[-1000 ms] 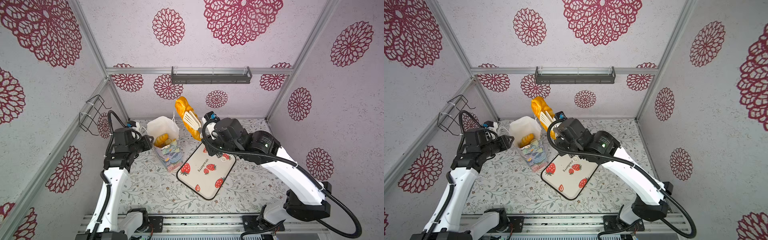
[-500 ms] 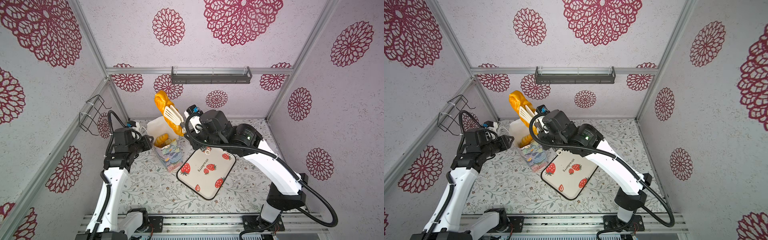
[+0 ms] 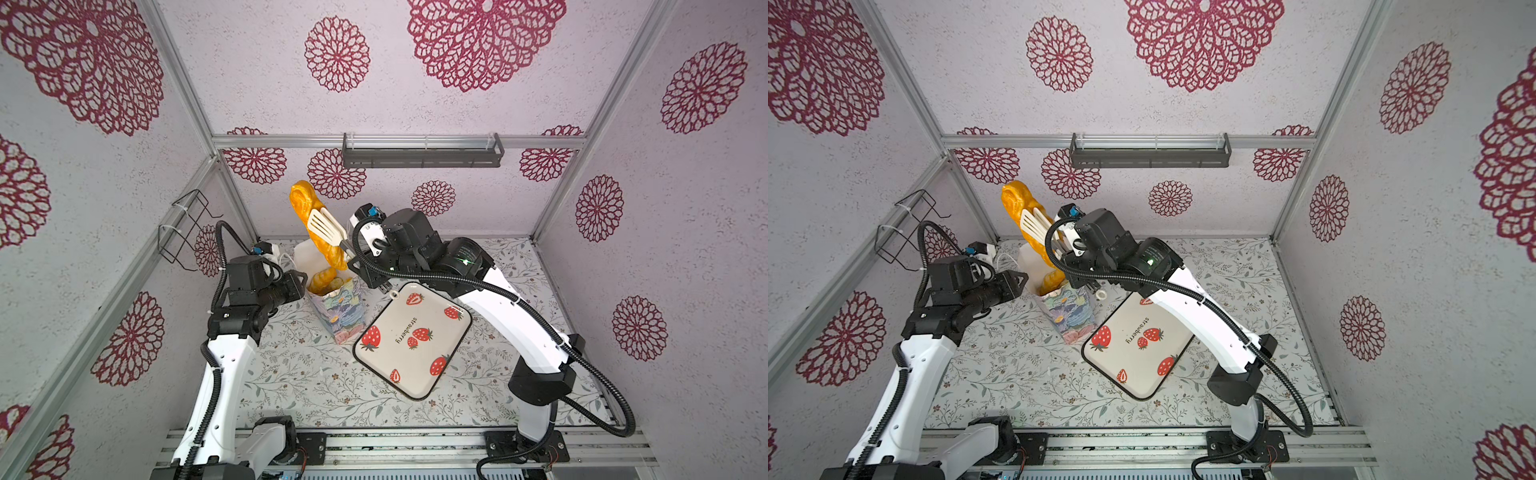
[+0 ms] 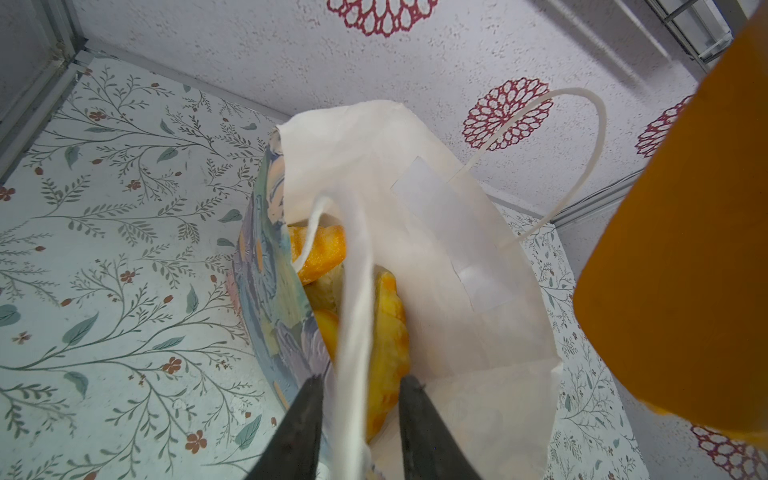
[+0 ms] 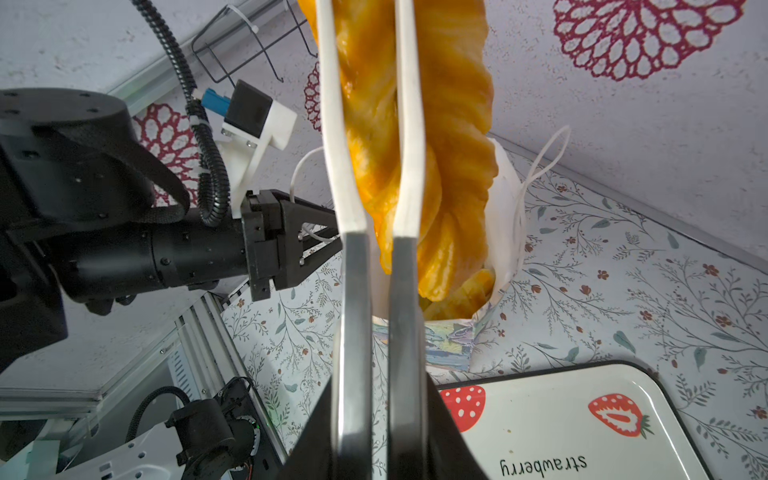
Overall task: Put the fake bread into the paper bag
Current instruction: 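Carry the braided pastry in the tongs over the bag opening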
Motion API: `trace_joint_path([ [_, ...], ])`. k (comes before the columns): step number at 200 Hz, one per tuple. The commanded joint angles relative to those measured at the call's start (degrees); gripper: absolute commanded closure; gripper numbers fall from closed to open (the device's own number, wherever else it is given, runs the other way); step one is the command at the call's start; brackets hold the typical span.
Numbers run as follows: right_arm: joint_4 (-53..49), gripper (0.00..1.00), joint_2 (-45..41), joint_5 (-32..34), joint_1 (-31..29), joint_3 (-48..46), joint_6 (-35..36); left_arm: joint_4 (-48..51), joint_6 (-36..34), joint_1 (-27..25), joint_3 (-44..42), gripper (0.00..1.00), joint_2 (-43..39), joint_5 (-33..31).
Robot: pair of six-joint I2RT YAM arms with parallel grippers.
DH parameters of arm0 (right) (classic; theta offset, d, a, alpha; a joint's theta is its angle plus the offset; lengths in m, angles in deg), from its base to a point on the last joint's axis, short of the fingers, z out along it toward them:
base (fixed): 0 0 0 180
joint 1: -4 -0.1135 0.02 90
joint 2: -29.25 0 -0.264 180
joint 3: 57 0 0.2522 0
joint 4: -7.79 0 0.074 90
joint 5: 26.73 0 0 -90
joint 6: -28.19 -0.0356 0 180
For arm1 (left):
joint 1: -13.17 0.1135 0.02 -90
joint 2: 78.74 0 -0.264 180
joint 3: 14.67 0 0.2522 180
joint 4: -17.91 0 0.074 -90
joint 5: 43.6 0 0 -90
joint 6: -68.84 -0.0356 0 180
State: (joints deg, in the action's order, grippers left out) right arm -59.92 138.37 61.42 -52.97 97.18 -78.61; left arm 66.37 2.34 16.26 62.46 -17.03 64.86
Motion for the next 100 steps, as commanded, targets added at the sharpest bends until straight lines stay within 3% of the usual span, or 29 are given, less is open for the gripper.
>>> trace_joint_path([
  [1, 7.43, 0.73, -0.53, -4.32, 0.97, 2.75, -1.85, 0.11, -1.27, -0.41, 1.4, 0.65, -0.46, -0.57],
  [100, 8.23, 0.73, 1.64, -5.87, 2.1, -0.08, -3.68, 0.06, -1.31, -0.46, 1.4, 0.65, -0.72, -0.61],
])
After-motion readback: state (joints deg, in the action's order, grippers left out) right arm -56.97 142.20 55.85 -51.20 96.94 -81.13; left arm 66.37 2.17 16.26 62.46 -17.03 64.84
